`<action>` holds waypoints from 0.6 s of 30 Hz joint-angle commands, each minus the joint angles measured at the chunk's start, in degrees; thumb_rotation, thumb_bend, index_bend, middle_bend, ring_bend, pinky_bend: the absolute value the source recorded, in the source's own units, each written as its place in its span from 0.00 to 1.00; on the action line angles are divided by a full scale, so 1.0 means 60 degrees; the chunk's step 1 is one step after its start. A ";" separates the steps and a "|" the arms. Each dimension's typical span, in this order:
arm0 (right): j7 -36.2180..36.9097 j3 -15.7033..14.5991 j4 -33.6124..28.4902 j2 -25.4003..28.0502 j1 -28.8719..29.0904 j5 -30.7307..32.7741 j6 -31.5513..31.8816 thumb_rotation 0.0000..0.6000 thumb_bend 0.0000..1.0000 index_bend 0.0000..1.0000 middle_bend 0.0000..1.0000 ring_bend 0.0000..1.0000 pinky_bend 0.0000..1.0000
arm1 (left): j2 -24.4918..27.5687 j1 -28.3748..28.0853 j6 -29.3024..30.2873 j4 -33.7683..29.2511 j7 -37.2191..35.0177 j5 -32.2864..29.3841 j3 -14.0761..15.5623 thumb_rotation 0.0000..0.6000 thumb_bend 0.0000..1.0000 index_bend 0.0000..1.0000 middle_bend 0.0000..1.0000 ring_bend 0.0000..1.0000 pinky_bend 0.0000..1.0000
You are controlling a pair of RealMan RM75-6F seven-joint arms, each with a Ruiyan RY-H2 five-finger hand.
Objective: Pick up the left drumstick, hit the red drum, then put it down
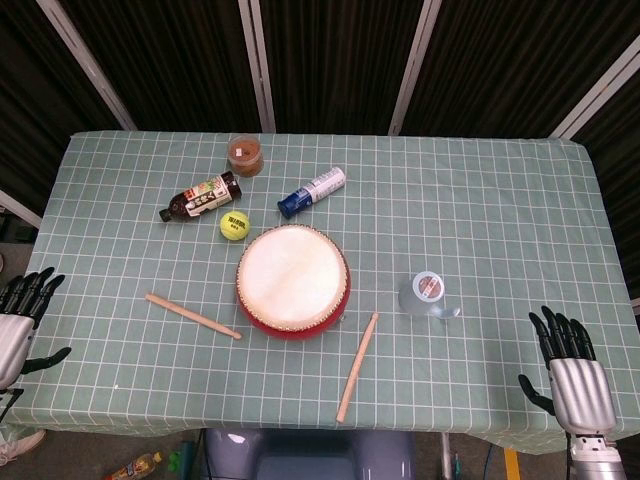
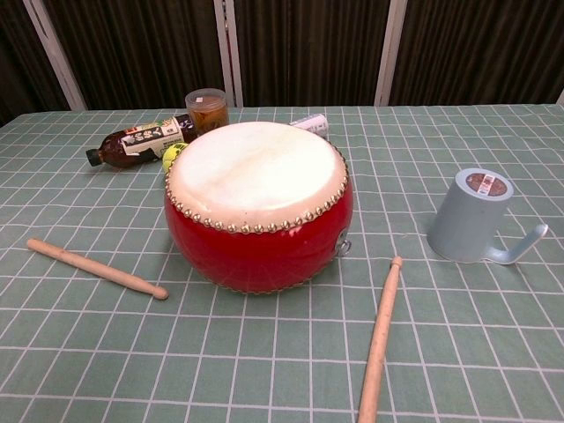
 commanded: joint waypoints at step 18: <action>-0.0027 0.0037 0.0037 -0.0075 0.0059 0.0067 -0.0092 1.00 0.29 0.00 0.00 0.00 0.07 | 0.0058 -0.0121 -0.0405 -0.0109 0.0135 -0.0183 0.0021 1.00 0.00 0.00 0.00 0.00 0.00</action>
